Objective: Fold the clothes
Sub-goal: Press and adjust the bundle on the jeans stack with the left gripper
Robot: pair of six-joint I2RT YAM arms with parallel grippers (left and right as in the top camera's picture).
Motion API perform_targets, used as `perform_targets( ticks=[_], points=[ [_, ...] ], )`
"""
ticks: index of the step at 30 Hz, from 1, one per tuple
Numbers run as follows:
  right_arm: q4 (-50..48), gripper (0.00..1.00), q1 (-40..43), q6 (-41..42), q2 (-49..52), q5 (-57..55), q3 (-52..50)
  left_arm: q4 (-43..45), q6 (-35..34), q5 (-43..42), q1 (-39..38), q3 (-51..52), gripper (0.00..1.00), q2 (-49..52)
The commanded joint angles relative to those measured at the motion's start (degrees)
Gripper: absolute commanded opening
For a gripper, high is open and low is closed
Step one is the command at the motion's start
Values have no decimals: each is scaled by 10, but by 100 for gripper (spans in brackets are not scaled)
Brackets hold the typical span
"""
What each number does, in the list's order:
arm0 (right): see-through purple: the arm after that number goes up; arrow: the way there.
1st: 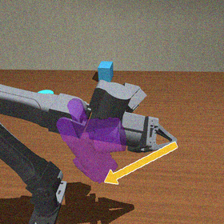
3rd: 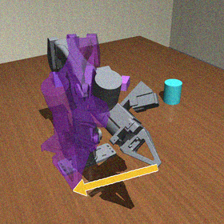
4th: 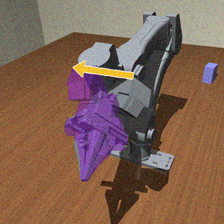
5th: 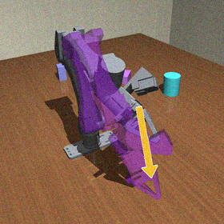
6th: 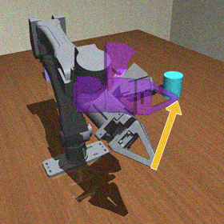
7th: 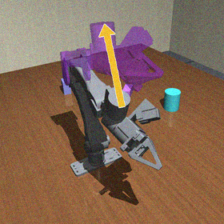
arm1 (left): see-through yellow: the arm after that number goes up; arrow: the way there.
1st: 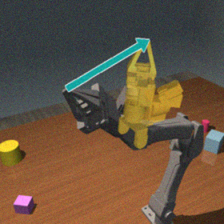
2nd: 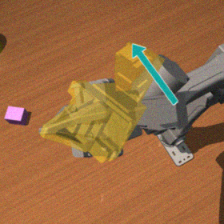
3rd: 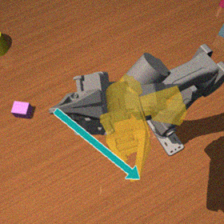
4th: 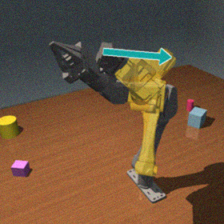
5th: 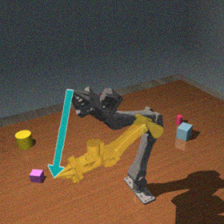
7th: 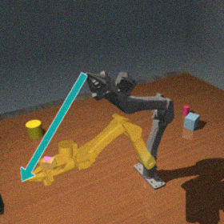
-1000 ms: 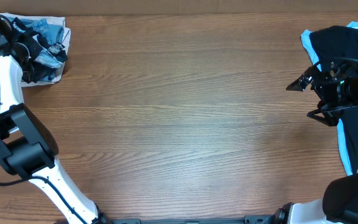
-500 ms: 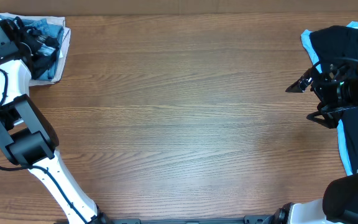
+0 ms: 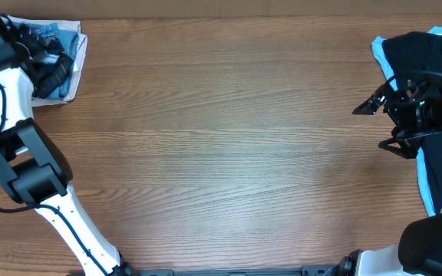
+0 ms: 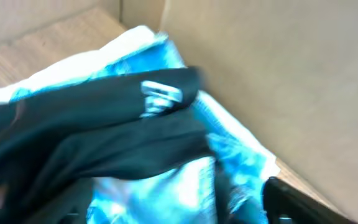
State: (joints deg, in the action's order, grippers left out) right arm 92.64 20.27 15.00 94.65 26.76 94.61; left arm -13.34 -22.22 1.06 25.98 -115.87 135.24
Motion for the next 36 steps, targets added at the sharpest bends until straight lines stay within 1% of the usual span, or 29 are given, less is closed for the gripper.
perform_targets(
  ticks=[1, 2, 7, 10, 15, 18, 19, 20, 21, 22, 23, 24, 26, 27, 29, 34, 36],
  points=[
    [1, 100, -1, -3, -19, 3, 15, -17, 10, -59, 3, -45, 96, 0],
    [1, 100, -1, -3, -19, 3, 15, -23, 10, -72, 3, -54, 100, 0],
    [3, 100, -1, -8, -19, 3, 15, -40, 10, -117, 0, -101, 100, 0],
    [3, 100, -1, -14, -19, 3, 15, -56, 10, -126, -4, -122, 100, 0],
    [3, 100, -1, -16, -19, 4, 15, -56, 10, -202, -6, -125, 100, 0],
    [5, 100, -1, -16, -19, 3, 15, -57, 10, -210, -6, -127, 100, 0],
    [7, 100, -1, -17, -19, 3, 15, -63, 10, -210, -4, -131, 98, 0],
    [8, 100, -1, -20, -19, 3, 15, -72, 10, -210, 0, -135, 95, 0],
    [10, 100, -1, -25, -19, 3, 15, -77, 6, -210, 4, -140, 88, 0],
    [11, 100, -1, -30, -19, 3, 15, -81, -3, -210, 9, -144, 79, 0],
    [11, 100, -1, -31, -19, 3, 15, -81, -13, -209, 14, -145, 72, 0],
    [11, 100, -1, -32, -19, 3, 15, -81, -20, -204, 19, -145, 59, 0],
    [9, 100, -1, -33, -19, 3, 15, -91, -23, -184, 30, -145, 30, 0],
    [7, 100, -1, -33, -19, 3, 15, -100, -22, -166, 34, -144, 23, 0],
    [1, 100, -1, -33, -19, 3, 15, -119, -10, -127, 37, -143, 4, 2],
    [-3, 100, -1, -32, -19, 3, 15, -133, 58, -37, 37, -135, 4, 8],
    [-1, 100, -1, -33, -19, 3, 15, -128, 81, -24, 37, -135, 4, 18]
  ],
)
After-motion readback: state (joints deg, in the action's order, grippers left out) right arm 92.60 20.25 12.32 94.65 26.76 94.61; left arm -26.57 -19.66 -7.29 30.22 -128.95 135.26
